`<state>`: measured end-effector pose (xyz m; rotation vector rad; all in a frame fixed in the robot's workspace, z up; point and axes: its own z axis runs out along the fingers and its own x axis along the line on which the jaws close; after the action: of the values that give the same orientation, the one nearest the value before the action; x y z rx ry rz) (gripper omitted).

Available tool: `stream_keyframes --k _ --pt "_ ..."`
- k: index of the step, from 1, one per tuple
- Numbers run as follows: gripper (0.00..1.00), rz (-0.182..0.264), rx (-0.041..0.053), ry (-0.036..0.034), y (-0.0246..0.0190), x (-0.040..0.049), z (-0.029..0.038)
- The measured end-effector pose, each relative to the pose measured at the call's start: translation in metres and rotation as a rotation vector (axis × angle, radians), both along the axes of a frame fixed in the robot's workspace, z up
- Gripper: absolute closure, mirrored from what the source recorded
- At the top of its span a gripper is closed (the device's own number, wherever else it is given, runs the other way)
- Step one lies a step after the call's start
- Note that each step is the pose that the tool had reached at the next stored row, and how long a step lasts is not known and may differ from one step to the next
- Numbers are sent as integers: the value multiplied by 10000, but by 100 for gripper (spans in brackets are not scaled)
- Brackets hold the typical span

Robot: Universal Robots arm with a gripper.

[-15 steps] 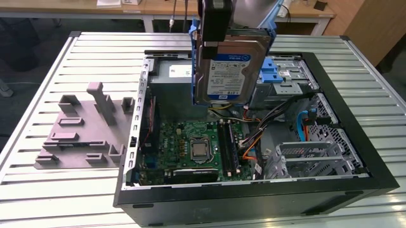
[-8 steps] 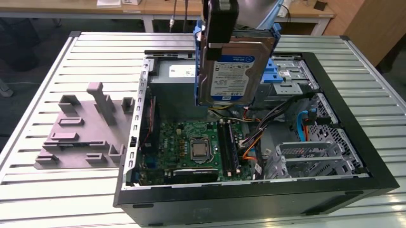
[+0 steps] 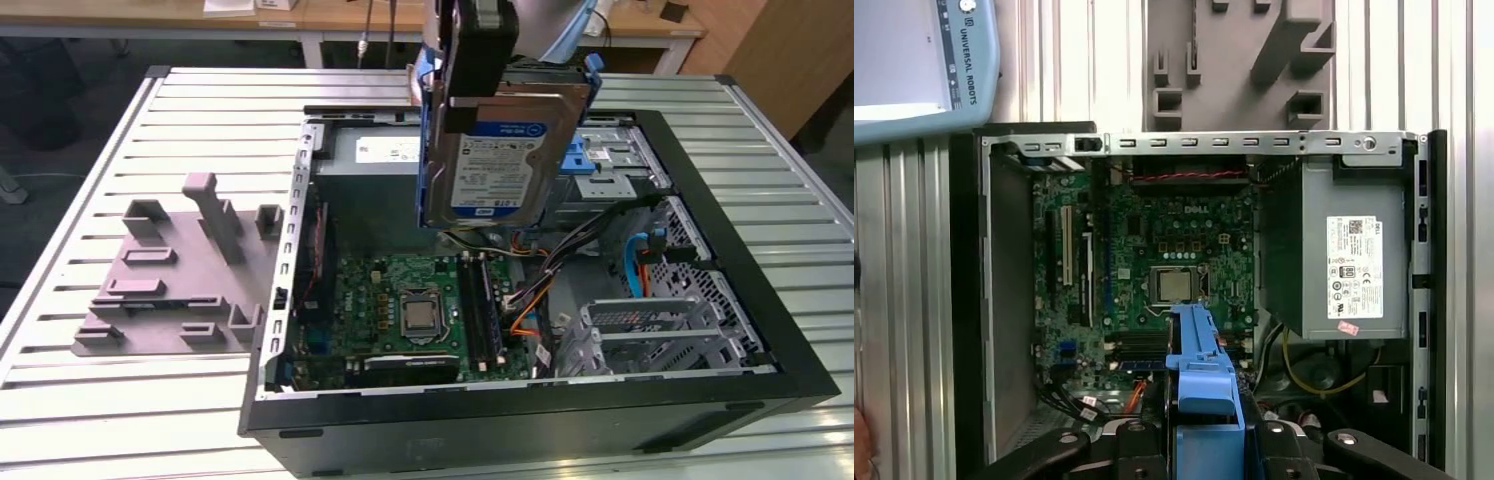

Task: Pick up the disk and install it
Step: 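Insert the disk into the insertion slot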

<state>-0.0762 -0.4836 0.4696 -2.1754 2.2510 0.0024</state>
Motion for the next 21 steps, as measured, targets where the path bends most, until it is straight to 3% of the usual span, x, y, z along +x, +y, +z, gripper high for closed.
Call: stream_keyframes --k 6,12,21 --pt "64 0 1 -1 -106 0 -2" --pt "64 -1 1 -1 -245 1 -5" --pt "64 -4 1 -1 -319 105 -14"
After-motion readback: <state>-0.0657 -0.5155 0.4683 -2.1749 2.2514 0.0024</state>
